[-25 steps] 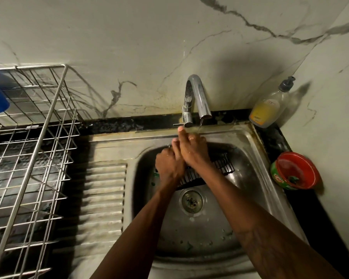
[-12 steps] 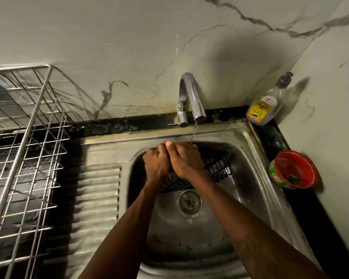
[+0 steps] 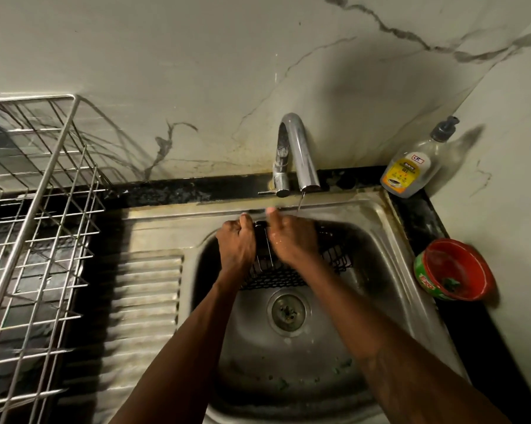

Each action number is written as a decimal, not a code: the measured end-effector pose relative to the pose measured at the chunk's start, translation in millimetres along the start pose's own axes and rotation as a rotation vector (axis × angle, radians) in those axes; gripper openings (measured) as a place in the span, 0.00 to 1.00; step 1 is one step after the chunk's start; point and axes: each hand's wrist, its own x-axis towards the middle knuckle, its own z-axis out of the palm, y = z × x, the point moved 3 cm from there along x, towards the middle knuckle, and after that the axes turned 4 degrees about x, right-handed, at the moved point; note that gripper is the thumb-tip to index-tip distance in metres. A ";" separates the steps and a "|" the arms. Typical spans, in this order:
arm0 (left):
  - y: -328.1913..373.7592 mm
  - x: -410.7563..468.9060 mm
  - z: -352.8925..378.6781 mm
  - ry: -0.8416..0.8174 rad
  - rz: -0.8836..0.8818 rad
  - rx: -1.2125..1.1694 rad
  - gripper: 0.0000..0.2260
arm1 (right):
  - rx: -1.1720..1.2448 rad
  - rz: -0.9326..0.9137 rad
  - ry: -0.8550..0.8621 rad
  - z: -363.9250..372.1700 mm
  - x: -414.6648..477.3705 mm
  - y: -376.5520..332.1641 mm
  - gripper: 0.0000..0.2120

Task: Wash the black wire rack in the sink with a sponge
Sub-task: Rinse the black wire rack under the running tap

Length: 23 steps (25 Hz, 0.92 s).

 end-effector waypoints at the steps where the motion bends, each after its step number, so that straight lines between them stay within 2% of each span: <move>1: -5.5 1.2 -1.1 0.015 -0.003 0.007 0.19 | -0.004 -0.127 0.030 9.0 -5.9 -20.1 0.30; 3: -22.3 4.9 -5.5 0.009 -0.001 -0.017 0.19 | -0.061 -0.278 0.022 17.2 -14.4 -36.2 0.29; 4: -30.1 7.0 -8.4 0.009 -0.008 -0.023 0.20 | -0.078 -0.282 -0.020 16.2 -13.4 -28.8 0.31; 6: -42.3 8.5 -15.8 0.023 -0.066 -0.036 0.19 | -0.083 -0.103 -0.107 10.5 -7.4 14.6 0.36; 8: -40.2 7.9 -22.1 0.027 -0.064 -0.048 0.19 | -0.060 0.150 -0.110 -4.8 -3.2 65.3 0.38; 10: -34.2 9.1 -22.7 0.035 -0.021 -0.002 0.21 | -0.052 0.276 -0.086 -13.1 -0.9 87.6 0.38; 12: -30.4 11.1 -16.2 0.028 -0.028 0.011 0.22 | -0.102 0.180 -0.026 -5.9 2.3 61.9 0.36; 14: -29.9 12.3 -9.8 0.025 -0.023 -0.002 0.22 | -0.096 -0.046 0.018 10.3 -4.0 3.8 0.34; 17: -47.8 10.8 -10.4 0.013 -0.005 -0.032 0.20 | -0.182 -0.247 -0.072 29.2 -14.4 -38.3 0.35; 20: -67.1 15.0 -15.1 0.037 -0.042 -0.008 0.19 | -0.099 -0.090 -0.154 21.2 -7.6 4.8 0.41; 23: -69.7 10.2 -19.7 0.041 -0.048 -0.032 0.19 | -0.211 0.102 -0.143 2.3 -3.3 52.4 0.41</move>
